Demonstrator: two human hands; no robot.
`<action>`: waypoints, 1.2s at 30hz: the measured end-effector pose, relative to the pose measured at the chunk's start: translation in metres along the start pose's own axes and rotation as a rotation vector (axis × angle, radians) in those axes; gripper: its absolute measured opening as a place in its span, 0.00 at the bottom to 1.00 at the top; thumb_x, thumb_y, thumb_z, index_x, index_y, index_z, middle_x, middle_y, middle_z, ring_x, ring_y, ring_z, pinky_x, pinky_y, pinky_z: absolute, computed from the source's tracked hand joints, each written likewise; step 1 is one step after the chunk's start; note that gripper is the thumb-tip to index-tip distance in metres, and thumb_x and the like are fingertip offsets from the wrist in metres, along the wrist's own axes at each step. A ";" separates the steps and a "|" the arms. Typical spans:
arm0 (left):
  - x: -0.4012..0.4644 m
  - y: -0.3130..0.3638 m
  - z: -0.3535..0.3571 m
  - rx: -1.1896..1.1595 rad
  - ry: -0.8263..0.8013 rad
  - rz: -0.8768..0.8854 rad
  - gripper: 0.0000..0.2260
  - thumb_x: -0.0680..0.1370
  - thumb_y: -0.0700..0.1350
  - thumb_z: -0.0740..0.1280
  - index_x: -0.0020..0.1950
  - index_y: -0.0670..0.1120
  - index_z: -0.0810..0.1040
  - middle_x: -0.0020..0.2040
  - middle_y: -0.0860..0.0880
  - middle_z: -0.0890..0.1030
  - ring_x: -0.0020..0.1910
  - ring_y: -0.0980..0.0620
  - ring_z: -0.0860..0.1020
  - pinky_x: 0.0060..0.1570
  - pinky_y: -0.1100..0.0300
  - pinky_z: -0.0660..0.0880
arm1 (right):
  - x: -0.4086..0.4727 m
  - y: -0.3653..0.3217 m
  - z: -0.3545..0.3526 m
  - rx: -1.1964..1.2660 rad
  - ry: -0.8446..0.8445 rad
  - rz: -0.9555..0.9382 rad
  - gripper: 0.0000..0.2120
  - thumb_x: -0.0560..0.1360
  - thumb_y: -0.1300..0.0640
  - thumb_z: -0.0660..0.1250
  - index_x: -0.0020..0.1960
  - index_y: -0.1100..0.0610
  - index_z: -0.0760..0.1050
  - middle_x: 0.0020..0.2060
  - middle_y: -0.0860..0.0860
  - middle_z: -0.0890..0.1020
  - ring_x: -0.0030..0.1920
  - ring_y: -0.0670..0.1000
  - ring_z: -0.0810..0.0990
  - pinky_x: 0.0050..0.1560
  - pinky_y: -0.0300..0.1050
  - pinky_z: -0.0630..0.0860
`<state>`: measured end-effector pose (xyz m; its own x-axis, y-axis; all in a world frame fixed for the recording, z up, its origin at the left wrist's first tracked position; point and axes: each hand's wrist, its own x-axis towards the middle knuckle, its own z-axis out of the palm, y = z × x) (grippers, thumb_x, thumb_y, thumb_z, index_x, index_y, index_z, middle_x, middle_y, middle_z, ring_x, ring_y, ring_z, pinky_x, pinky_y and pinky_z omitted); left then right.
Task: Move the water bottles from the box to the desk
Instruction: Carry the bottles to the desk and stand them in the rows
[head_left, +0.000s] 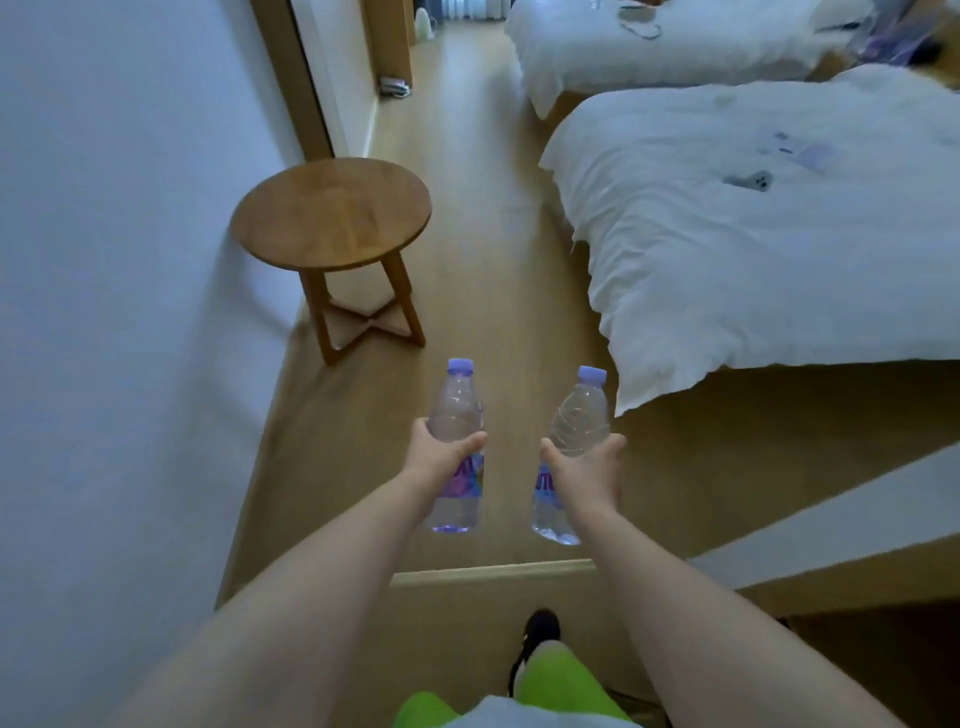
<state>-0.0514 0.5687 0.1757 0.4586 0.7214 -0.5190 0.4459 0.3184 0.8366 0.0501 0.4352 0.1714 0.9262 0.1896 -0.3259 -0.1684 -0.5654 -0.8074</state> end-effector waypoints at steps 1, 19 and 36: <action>0.013 0.005 0.000 -0.004 0.021 -0.006 0.31 0.69 0.45 0.76 0.65 0.41 0.64 0.55 0.46 0.74 0.56 0.45 0.76 0.59 0.51 0.73 | 0.012 -0.008 0.008 -0.002 0.001 0.008 0.26 0.70 0.47 0.74 0.52 0.55 0.59 0.47 0.52 0.73 0.41 0.54 0.77 0.41 0.49 0.76; 0.270 0.175 0.041 -0.056 0.246 -0.042 0.30 0.68 0.50 0.77 0.62 0.43 0.65 0.52 0.48 0.73 0.50 0.47 0.75 0.51 0.55 0.72 | 0.282 -0.198 0.108 -0.007 -0.195 -0.061 0.28 0.69 0.48 0.75 0.56 0.56 0.60 0.56 0.57 0.74 0.54 0.58 0.79 0.56 0.59 0.78; 0.602 0.381 0.010 0.003 0.093 -0.007 0.35 0.67 0.49 0.78 0.67 0.42 0.63 0.60 0.43 0.75 0.59 0.44 0.76 0.60 0.47 0.74 | 0.529 -0.406 0.267 0.082 -0.296 -0.016 0.26 0.70 0.49 0.74 0.56 0.54 0.59 0.47 0.51 0.75 0.46 0.52 0.80 0.38 0.43 0.76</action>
<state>0.4019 1.1181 0.1801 0.3822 0.7731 -0.5063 0.4511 0.3221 0.8323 0.5180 0.9795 0.1959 0.7924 0.4303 -0.4324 -0.1926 -0.4961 -0.8466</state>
